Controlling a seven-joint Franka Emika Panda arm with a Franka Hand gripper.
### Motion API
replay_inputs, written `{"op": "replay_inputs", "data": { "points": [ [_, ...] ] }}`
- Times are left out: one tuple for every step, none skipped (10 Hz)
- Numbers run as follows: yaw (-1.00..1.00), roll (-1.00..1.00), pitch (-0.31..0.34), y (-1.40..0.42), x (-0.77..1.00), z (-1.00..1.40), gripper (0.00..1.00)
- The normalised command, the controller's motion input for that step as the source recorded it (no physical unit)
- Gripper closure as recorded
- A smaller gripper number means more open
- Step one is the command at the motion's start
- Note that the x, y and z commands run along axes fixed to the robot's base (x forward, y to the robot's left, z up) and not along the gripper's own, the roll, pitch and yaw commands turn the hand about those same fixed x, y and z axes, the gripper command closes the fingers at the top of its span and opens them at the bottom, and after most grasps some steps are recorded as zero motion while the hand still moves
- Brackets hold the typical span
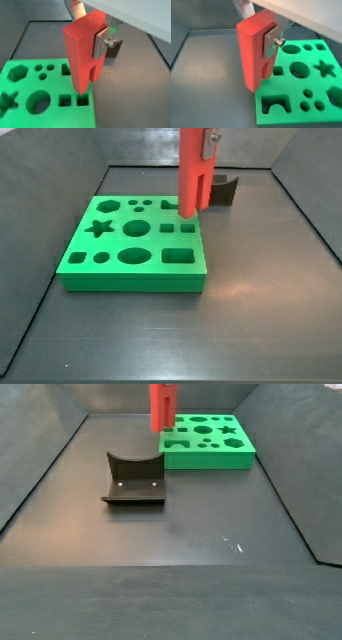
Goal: Insert the double-square object.
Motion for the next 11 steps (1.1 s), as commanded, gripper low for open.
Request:
{"op": "replay_inputs", "data": {
  "points": [
    [-1.00,0.11,0.020,0.00,-0.08,0.00,1.00],
    [-1.00,0.08,0.000,0.00,-0.05,-0.05,1.00],
    [-1.00,0.08,0.000,0.00,-0.05,-0.06,1.00],
    [-1.00,0.03,0.000,0.00,0.00,-0.08,1.00],
    [-1.00,0.00,0.000,-0.04,0.00,0.00,1.00],
    [-1.00,-0.09,0.000,-0.05,0.00,-0.01,1.00],
    [-0.98,-0.14,-0.060,-0.07,0.00,-0.08,1.00],
    [-0.90,-0.17,-0.133,-0.12,-0.03,-0.13,1.00],
    [-0.68,-0.30,-0.150,-0.19,-0.21,-0.25,1.00],
    [-0.37,-0.37,-0.120,-0.32,-0.46,-0.21,1.00],
    [0.00,-0.13,0.000,-0.41,-0.31,-0.23,1.00]
  ]
}}
